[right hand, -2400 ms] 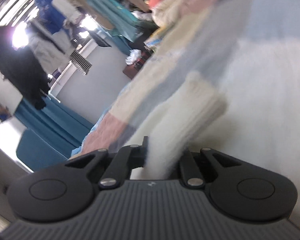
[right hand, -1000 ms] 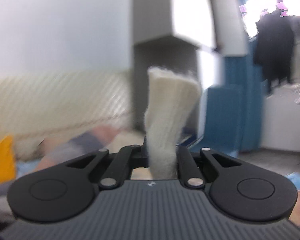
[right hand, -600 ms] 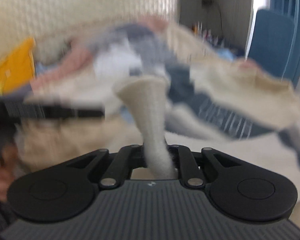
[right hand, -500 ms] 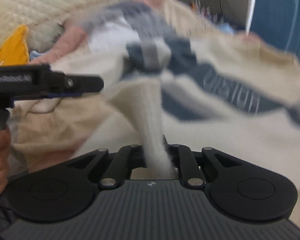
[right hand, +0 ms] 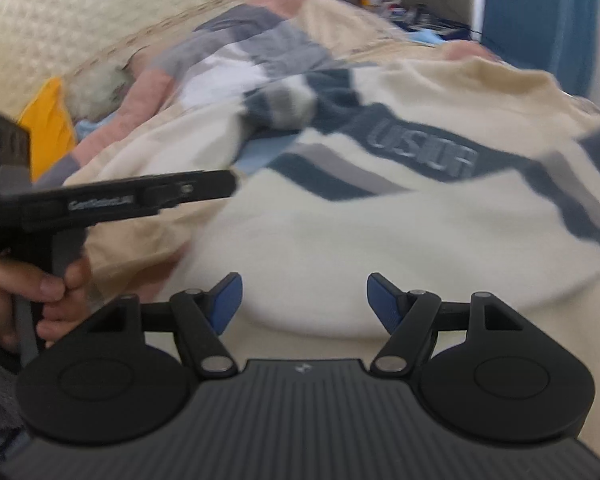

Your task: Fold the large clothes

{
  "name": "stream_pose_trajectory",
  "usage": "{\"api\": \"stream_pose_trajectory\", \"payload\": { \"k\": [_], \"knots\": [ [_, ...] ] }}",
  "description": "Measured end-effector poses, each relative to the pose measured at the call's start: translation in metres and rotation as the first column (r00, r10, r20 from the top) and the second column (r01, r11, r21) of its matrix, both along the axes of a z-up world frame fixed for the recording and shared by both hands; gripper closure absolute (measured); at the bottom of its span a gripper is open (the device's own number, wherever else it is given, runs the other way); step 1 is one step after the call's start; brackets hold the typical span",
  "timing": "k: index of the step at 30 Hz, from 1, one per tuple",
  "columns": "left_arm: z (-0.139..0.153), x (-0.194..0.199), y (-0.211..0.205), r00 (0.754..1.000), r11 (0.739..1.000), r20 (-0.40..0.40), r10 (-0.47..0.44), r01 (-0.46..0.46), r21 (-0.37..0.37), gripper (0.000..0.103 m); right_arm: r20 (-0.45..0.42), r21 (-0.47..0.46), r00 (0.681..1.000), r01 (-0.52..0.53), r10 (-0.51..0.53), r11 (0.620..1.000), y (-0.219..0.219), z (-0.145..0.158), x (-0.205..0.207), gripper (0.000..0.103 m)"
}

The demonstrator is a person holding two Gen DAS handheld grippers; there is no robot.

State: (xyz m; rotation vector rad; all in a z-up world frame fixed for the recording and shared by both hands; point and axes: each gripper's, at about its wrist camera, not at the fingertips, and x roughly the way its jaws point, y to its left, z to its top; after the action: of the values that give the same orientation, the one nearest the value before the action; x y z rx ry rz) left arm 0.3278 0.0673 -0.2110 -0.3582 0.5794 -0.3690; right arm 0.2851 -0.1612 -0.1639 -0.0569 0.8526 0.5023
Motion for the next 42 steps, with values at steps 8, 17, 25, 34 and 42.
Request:
{"api": "stream_pose_trajectory", "payload": {
  "k": [8,17,25,34,42],
  "knots": [
    [-0.019,0.006,-0.028,0.994,0.998,-0.094,-0.062,0.064,0.024,0.065,0.116,0.036,0.977,0.174,-0.177,0.984,-0.032,0.003,0.019,0.033],
    [-0.038,0.014,-0.05,0.987,0.984,-0.159,-0.023,0.051,0.172,0.068,-0.044,0.033,0.948,0.317,-0.316,0.948,-0.052,-0.047,0.065,0.04],
    [-0.018,0.0,-0.045,0.988,0.974,-0.124,0.087,-0.058,0.218,0.066,-0.067,0.032,0.946,0.321,-0.318,0.947,-0.052,-0.055,0.064,0.041],
    [0.023,-0.001,0.03,0.926,0.893,-0.112,0.361,-0.309,0.329,0.051,-0.063,0.117,0.935,0.353,-0.348,0.928,-0.068,-0.043,0.058,0.041],
    [0.028,0.024,0.107,0.844,0.824,-0.17,0.509,-0.422,0.377,0.037,-0.079,0.163,0.937,0.349,-0.341,0.923,-0.071,-0.044,0.061,0.041]
  ]
}}
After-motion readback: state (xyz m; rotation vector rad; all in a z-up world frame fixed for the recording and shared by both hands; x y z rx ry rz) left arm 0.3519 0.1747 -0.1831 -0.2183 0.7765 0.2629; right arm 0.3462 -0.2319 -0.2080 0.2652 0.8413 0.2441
